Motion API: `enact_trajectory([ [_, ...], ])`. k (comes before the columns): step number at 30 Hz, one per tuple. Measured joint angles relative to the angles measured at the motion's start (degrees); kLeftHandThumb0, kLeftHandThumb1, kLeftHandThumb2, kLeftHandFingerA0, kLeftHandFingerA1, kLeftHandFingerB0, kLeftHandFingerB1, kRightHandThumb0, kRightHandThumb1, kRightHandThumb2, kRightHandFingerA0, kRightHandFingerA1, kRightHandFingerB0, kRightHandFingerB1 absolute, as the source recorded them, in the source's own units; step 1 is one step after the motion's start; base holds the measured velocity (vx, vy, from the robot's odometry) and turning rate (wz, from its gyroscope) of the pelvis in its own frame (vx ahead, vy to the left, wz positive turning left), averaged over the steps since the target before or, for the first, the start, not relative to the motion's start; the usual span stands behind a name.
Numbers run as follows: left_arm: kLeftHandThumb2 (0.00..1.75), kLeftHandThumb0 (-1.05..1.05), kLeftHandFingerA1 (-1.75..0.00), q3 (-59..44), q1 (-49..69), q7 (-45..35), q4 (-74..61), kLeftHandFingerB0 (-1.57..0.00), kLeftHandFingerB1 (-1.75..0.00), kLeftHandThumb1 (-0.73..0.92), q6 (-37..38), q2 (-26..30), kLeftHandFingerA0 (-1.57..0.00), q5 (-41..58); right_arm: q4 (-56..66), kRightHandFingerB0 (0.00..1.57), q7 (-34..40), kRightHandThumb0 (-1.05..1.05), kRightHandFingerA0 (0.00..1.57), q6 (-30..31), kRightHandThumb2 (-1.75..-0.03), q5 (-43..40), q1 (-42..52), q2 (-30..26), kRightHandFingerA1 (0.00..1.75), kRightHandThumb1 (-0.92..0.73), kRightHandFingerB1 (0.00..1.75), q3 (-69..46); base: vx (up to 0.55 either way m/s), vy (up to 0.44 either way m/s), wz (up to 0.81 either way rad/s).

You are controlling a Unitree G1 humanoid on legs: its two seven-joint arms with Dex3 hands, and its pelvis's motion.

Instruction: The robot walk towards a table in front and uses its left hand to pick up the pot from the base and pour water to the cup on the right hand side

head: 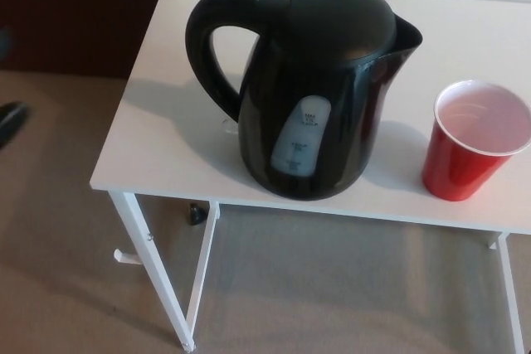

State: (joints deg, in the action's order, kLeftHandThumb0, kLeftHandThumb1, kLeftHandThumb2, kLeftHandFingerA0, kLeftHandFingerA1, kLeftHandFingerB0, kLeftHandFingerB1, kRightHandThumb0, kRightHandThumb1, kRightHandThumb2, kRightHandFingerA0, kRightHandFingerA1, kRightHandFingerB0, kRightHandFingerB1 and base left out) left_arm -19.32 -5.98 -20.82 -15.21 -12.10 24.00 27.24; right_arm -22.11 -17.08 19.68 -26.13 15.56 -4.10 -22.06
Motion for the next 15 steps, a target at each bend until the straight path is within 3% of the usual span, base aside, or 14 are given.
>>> enact_trajectory([
  [1,0.88,-0.13,-0.5,2.01,-1.16,0.56,-0.1,-0.09,-0.5,0.39,-0.47,0.0,-0.1,-0.88,0.19,0.01,-0.03,-0.35,0.1,0.13,-0.81,-0.11,0.06,0.0,0.47,-0.58,0.23,-0.1,0.0,0.0,0.0],
  [2,0.58,-0.3,-0.34,4.38,-2.58,1.28,0.03,-0.17,-0.32,0.45,-1.04,-0.01,-0.2,-2.11,0.25,0.01,-0.08,-0.35,0.08,0.3,-0.82,-0.26,0.08,0.0,0.47,-0.57,0.23,-0.25,0.0,0.0,0.0],
  [3,0.59,-0.31,-0.34,5.52,-3.22,1.64,0.16,-0.16,-0.31,0.45,-1.34,-0.04,-0.2,-2.7,0.27,0.0,-0.12,-0.31,0.12,0.37,-0.65,-0.34,0.08,0.0,0.41,-0.66,0.28,-0.31,0.0,0.0,0.0],
  [4,0.9,-0.19,-0.5,7.52,-4.42,2.37,0.55,-0.06,-0.49,0.4,-1.92,-0.24,-0.07,-3.9,0.32,0.01,-0.22,-0.3,0.14,0.47,-0.63,-0.48,0.09,0.0,0.4,-0.67,0.29,-0.34,0.0,0.0,0.0],
  [5,0.9,-0.19,-0.5,8.88,-5.33,2.96,0.92,-0.06,-0.49,0.4,-2.4,-0.44,-0.07,-4.67,0.35,0.01,-0.31,-0.3,0.14,0.55,-0.63,-0.58,0.09,0.0,0.4,-0.67,0.29,-0.34,0.0,0.0,0.0],
  [6,0.61,-0.38,-0.35,10.87,-6.94,3.79,1.91,-0.14,-0.32,0.45,-3.05,-0.93,-0.18,-5.96,0.43,0.0,-0.4,-0.3,0.13,0.66,-0.63,-0.7,0.07,0.01,0.39,-0.68,0.28,-0.33,0.0,0.0,0.0],
  [7,0.61,-0.38,-0.35,11.96,-7.78,4.27,2.53,-0.14,-0.32,0.45,-3.34,-1.26,-0.18,-6.73,0.49,0.0,-0.43,-0.3,0.13,0.7,-0.63,-0.75,0.06,0.02,0.39,-0.68,0.28,-0.32,0.0,0.0,0.0],
  [8,0.62,-0.41,-0.36,12.85,-8.49,4.71,3.14,-0.13,-0.32,0.44,-3.62,-1.54,-0.17,-7.38,0.59,0.08,-0.46,-0.3,0.12,0.74,-0.68,-0.8,0.05,0.03,0.41,-0.66,0.17,-0.32,0.0,0.0,0.0],
  [10,0.61,-0.36,-0.35,15.57,-10.87,6.2,5.36,-0.14,-0.32,0.47,-4.42,-2.39,-0.17,-9.67,1.5,0.05,-0.54,-0.27,0.1,0.92,-0.68,-0.95,0.22,0.03,0.4,-0.68,0.18,-0.3,0.0,0.0,0.0],
  [11,0.6,-0.34,-0.34,16.14,-11.43,6.52,5.9,-0.15,-0.31,0.48,-4.6,-2.62,-0.18,-10.2,1.76,0.01,-0.54,-0.29,0.12,0.97,-0.64,-1.0,0.26,0.04,0.38,-0.69,0.29,-0.31,0.0,0.0,0.0],
  [15,0.59,-0.33,-0.34,19.18,-15.38,8.65,9.4,-0.14,-0.31,0.49,-5.91,-4.26,-0.18,-13.38,2.69,0.09,-0.49,-0.29,0.13,1.3,-0.66,-1.19,0.24,0.17,0.39,-0.68,0.24,-0.31,0.0,0.0,0.0],
])
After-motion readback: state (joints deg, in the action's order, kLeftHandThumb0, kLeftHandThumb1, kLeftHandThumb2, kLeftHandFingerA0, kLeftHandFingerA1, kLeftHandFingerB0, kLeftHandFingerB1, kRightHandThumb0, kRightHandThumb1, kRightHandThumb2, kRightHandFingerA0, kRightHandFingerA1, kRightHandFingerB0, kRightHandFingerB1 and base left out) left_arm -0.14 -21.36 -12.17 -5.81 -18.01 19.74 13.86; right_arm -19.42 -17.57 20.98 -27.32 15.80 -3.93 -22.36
